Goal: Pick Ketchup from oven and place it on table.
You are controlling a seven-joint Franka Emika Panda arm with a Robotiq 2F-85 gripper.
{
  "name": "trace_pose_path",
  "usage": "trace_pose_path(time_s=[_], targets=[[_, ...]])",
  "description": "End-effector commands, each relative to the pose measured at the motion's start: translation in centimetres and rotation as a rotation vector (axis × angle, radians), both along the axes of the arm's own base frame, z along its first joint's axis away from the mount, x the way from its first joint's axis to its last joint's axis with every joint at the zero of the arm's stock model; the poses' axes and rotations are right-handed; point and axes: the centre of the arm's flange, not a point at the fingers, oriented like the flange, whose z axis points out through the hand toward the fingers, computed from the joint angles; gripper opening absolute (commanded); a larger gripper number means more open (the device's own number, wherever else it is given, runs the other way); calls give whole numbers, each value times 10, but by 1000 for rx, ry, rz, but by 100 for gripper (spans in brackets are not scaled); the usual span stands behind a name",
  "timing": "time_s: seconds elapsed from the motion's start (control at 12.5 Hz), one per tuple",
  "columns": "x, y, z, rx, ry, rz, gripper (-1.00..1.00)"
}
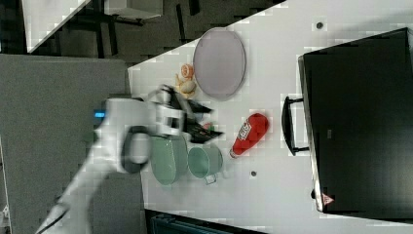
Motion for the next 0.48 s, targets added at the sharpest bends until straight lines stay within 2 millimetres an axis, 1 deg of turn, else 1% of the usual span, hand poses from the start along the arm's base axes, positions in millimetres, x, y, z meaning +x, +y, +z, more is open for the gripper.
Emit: trace_pose_path(time_s=[0.08,0.16,0.24,0.32,0.48], targets=[[21,-8,143,35,-126,-45,100],[20,-8,174,41,-115,-40,100],[19,-9,201,41,-102,-35,100],[17,-10,223,39,-82,-33,100],[8,-14,254,12,-25,-26,100]])
